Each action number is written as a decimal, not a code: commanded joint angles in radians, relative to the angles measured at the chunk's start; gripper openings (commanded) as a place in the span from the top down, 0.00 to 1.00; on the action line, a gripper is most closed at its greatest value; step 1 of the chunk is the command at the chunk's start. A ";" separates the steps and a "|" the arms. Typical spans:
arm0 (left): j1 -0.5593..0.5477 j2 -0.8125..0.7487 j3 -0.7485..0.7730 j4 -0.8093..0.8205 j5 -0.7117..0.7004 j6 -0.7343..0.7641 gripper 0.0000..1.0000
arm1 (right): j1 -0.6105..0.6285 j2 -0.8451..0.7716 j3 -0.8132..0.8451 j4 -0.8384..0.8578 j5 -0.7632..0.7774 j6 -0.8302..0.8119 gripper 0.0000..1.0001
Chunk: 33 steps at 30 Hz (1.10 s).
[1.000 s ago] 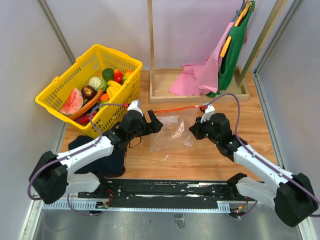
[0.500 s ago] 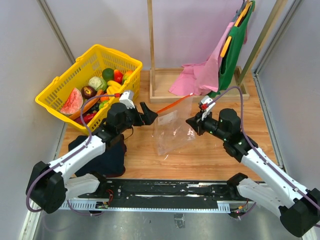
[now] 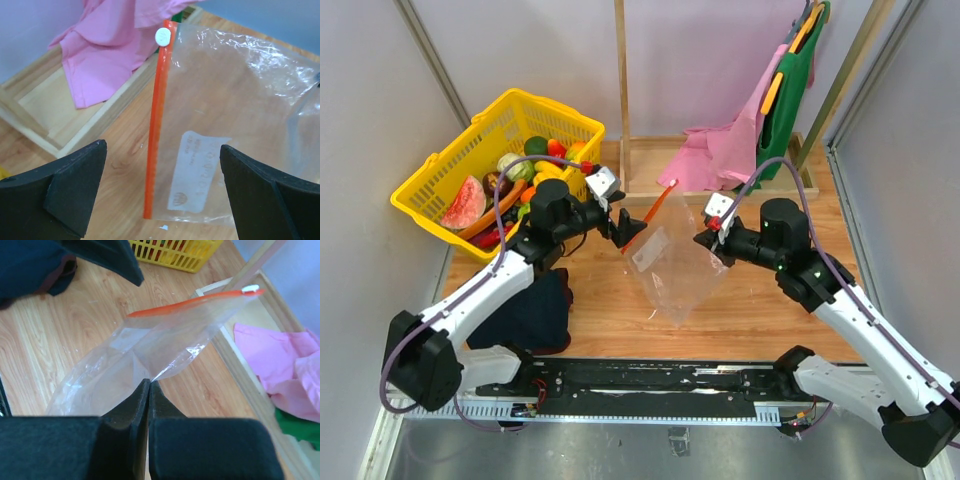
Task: Place the food in the zip-top bag and seal the zipper
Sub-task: Pick up the zipper food storage bag at the center of the board.
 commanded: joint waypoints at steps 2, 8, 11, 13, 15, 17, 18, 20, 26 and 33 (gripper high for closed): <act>0.041 0.096 0.058 -0.011 0.236 0.162 0.01 | 0.025 -0.044 0.010 -0.050 -0.083 -0.286 0.99; 0.076 0.164 0.072 -0.020 0.417 0.154 0.05 | 0.043 -0.092 -0.048 0.031 -0.159 -0.401 0.99; 0.076 0.191 0.074 -0.043 0.460 0.159 0.08 | 0.044 -0.087 -0.047 0.035 -0.169 -0.401 0.99; 0.075 0.202 0.077 -0.052 0.493 0.162 0.15 | 0.043 -0.079 -0.048 0.033 -0.172 -0.402 0.99; 0.076 0.210 0.086 -0.068 0.533 0.161 0.30 | 0.044 -0.073 -0.055 0.039 -0.157 -0.404 0.99; 0.075 0.212 0.095 -0.100 0.556 0.162 0.48 | 0.044 -0.073 -0.070 0.054 -0.119 -0.405 0.99; 0.076 0.209 0.097 -0.114 0.557 0.162 0.57 | 0.044 -0.075 -0.081 0.066 -0.107 -0.405 0.99; 0.075 0.203 0.097 -0.135 0.556 0.162 0.77 | 0.044 -0.078 -0.100 0.090 -0.082 -0.399 0.99; 0.076 0.142 0.076 -0.135 0.484 0.052 1.00 | 0.044 -0.070 -0.124 0.160 0.042 -0.337 0.97; 0.066 0.006 0.017 -0.043 0.217 -0.333 1.00 | 0.044 -0.065 -0.149 0.277 0.207 -0.109 0.56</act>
